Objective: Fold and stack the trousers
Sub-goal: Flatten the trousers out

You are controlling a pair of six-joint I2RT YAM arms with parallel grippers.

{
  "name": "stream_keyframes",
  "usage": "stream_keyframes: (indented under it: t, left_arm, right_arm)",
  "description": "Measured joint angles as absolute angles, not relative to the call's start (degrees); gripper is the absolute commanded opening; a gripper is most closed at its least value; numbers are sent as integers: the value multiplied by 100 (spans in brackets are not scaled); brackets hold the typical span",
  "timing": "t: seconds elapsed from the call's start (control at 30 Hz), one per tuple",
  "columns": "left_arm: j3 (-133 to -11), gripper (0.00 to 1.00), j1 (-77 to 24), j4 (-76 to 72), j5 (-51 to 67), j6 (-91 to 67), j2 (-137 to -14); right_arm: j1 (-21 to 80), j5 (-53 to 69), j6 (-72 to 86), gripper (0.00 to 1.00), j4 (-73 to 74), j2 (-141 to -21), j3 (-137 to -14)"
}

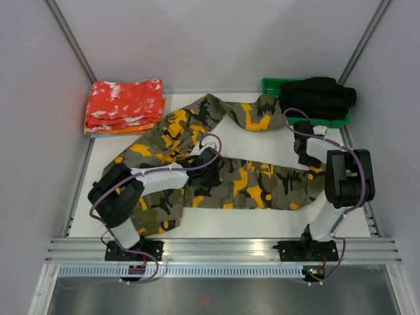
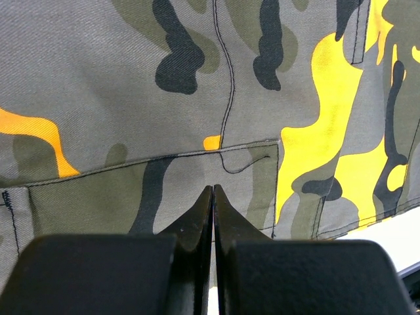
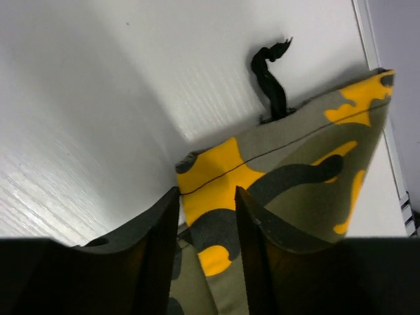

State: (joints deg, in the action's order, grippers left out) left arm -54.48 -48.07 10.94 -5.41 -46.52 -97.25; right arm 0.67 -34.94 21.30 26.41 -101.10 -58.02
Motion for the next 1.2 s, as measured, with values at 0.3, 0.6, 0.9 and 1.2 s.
stream_keyframes:
  t: [0.3,0.6,0.9,1.2]
  left_arm:
    - [-5481,4,-4788,1103,-528,-4615,-9800]
    - [-5481,4,-4731,1061,-392,-4565,-9800]
    - [-5481,4,-4700,816,-167,-4547,-9800]
    - [-5389,22,-4694,784,-110,-4473,-9548]
  right_arm:
    - [69,-3774,2097,0,2416,-10344,-5795]
    - [16,-4244,2504,0,3044,-8228,-5481]
    - [-539,-5454,4560,44,4510,-6294,-4943]
    - [-576,-4960,5717,98,5518,-6451,-5271]
